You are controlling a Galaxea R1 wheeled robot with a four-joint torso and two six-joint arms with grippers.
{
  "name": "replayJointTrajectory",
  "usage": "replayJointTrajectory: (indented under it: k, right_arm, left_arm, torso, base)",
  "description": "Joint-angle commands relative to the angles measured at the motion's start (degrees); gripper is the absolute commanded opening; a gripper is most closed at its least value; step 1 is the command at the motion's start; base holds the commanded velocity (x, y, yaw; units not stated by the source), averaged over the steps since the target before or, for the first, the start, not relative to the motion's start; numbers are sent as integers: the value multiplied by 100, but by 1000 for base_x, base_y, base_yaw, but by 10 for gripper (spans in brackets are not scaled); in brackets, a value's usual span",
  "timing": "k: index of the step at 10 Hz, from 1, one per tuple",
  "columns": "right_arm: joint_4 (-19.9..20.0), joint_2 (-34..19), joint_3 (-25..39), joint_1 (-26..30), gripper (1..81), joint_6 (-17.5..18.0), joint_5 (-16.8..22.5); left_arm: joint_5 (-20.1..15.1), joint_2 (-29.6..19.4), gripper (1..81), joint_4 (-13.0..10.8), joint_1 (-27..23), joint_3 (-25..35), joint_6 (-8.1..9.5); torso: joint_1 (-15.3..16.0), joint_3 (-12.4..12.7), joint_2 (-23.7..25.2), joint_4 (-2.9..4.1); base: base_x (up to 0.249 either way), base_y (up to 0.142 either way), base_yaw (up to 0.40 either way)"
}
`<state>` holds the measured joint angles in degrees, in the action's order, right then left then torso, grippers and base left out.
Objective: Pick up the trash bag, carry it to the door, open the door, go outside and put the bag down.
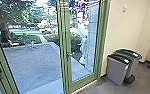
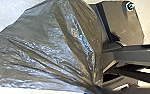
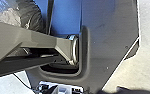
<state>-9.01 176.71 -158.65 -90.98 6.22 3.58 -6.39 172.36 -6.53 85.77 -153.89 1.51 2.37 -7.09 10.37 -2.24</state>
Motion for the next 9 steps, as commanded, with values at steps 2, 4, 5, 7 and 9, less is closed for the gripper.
replayJointTrajectory:
  k: [2, 4, 5, 7, 9]
  right_arm:
    - [-189, 191, 28, 207, 811, -42, 336]
    - [-180, 174, 28, 181, 811, -33, 336]
    - [-145, 165, 19, 163, 811, -24, 327]
    - [-136, 121, 2, 163, 811, -15, 327]
    - [-136, 121, 2, 172, 811, -15, 327]
  left_arm:
    - [-328, -8, 10, -76, -293, 8, -19]
    - [-259, -44, 10, -67, -293, 8, -19]
    - [-205, -70, 10, -67, -284, 8, -19]
    - [-205, -61, 10, -67, -276, 8, -19]
    - [-205, -61, 10, -67, -276, 8, -19]
  torso:
    - [0, 0, 0, 0]
    - [0, 0, 0, 0]
    - [0, 0, 0, 0]
    - [0, 0, 0, 0]
    - [0, 0, 0, 0]
  base:
    - [125, -67, 0]
    - [125, -67, 0]
    - [125, -67, 0]
    - [125, -67, 0]
    - [125, -33, 0]
